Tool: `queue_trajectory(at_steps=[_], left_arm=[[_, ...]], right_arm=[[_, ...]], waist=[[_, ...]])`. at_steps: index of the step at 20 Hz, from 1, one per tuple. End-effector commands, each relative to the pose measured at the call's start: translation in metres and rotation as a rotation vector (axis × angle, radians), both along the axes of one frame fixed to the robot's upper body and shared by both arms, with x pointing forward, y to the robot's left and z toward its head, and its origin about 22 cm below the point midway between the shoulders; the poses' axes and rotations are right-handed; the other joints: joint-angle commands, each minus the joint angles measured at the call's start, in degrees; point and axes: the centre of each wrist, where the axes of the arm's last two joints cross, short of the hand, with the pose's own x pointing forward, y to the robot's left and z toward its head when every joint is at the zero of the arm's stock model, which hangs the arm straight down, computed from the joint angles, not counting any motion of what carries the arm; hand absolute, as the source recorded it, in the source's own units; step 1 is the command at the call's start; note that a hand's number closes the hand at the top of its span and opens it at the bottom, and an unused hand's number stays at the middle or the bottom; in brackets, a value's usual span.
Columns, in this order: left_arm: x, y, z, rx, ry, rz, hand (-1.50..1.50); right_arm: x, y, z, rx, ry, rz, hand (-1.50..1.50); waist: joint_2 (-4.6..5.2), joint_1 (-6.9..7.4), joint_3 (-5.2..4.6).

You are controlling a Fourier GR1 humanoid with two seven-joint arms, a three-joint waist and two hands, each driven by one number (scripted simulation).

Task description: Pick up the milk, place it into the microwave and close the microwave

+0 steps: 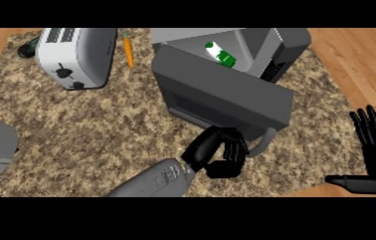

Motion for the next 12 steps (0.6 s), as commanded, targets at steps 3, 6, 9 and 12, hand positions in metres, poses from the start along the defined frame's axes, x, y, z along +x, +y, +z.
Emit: queue_trajectory(at_steps=[3, 6, 9, 12], left_arm=[[0.020, -0.023, 0.036, -0.074, -0.090, 0.019, 1.50], [0.034, -0.025, 0.049, -0.086, -0.117, 0.053, 1.50], [0.044, -0.029, 0.061, -0.091, -0.124, 0.072, 1.50], [0.053, -0.033, 0.074, -0.096, -0.132, 0.098, 1.50]], right_arm=[[0.020, 0.002, 0.024, -0.008, -0.055, 0.130, -1.50], [0.030, 0.007, 0.034, 0.003, -0.088, 0.140, -1.50], [0.037, 0.003, 0.047, -0.011, -0.106, 0.150, -1.50], [0.043, 0.011, 0.049, 0.010, -0.114, 0.184, -1.50]], waist=[[0.62, -3.29, -0.09], [1.05, -4.96, -0.05], [1.52, -6.12, 0.08], [1.73, -7.18, 0.23]])
